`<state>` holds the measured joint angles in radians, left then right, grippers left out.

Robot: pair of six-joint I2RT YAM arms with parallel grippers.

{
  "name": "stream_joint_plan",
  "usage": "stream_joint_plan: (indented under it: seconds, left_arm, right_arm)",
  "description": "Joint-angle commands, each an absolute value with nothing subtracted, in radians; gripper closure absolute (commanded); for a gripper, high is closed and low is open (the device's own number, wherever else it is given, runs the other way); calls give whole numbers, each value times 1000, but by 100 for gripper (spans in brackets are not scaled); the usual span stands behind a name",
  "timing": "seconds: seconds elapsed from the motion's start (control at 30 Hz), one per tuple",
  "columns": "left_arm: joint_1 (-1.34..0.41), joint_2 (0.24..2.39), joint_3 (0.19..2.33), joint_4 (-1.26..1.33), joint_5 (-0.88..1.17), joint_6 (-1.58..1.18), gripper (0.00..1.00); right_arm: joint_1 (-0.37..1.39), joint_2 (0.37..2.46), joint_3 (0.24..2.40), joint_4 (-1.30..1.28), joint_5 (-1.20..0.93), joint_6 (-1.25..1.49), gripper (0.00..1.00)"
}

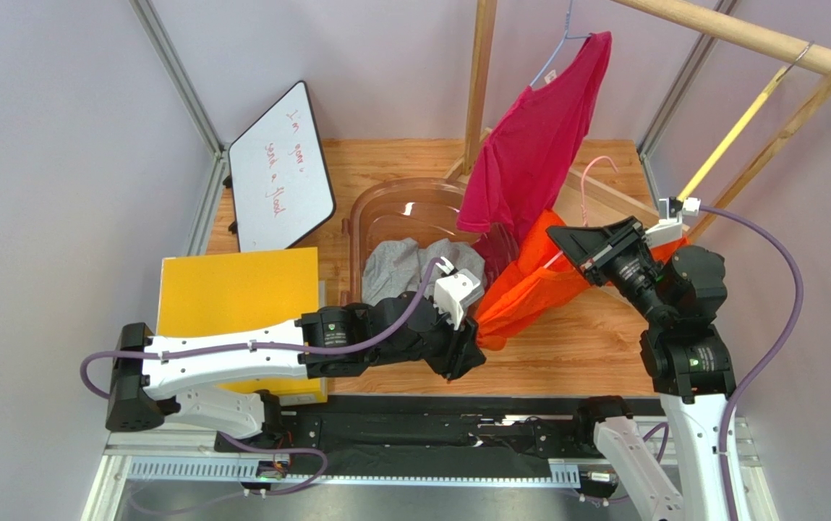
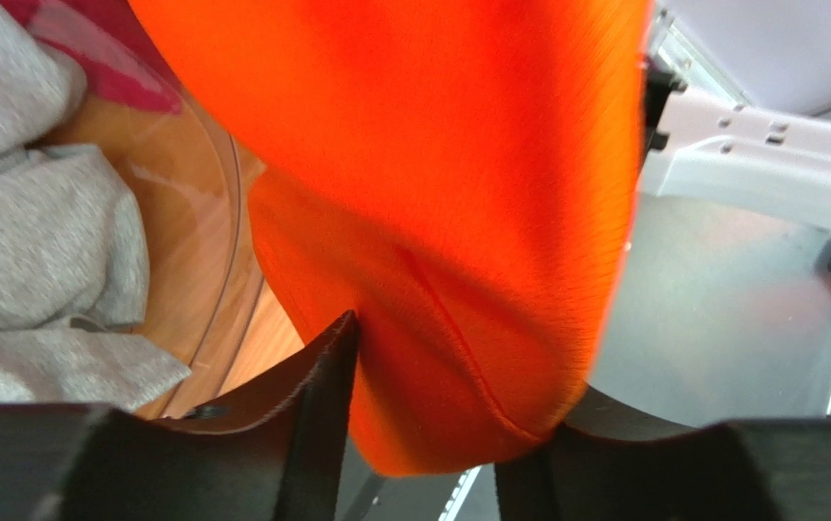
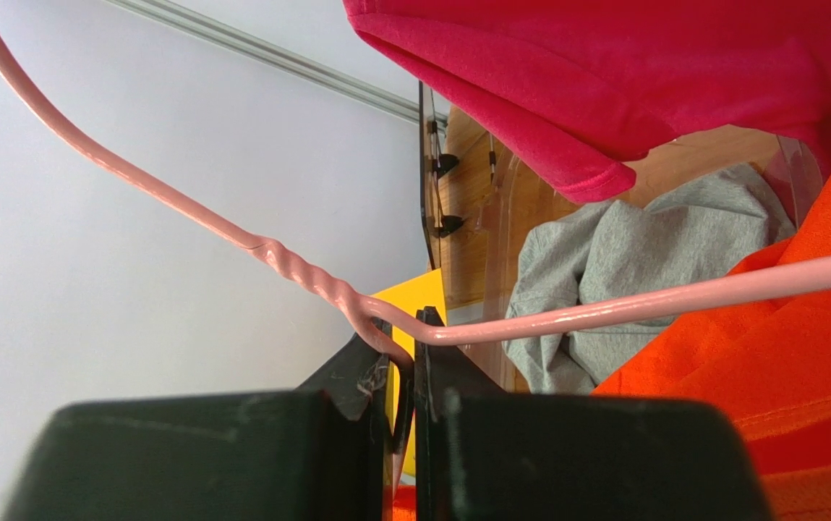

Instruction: Remove the t-shirt from the hanger

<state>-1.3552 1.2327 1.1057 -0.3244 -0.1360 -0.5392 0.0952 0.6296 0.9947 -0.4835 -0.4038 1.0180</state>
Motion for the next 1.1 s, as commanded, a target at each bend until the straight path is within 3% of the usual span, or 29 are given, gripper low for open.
stream_joint_plan:
  seconds: [0.0, 0.13, 0.23, 0.63, 0.9, 1.07]
  left_arm:
    - [-1361, 1230, 1089, -274, -94, -580, 52]
    - [-1361, 1206, 1069, -281, -101, -578, 84]
    - [-1361, 1164, 1051, -273, -121, -580, 100]
    - [-1361, 837, 835, -400, -347, -715, 100]
    - [-1361, 563, 695, -480, -393, -796, 100]
    - [-1359, 571, 675, -466, -336, -804, 100]
  right_arm:
    - [100, 614, 1038, -413, -391, 1054, 100]
    - [100, 598, 1057, -423, -387, 1057, 100]
    - [100, 584, 1081, -455, -355, 1029, 100]
    - [100, 574, 1054, -460, -269, 1040, 100]
    - [100, 578, 1009, -391, -207, 1095, 100]
    - [100, 569, 968, -338, -219, 1176, 100]
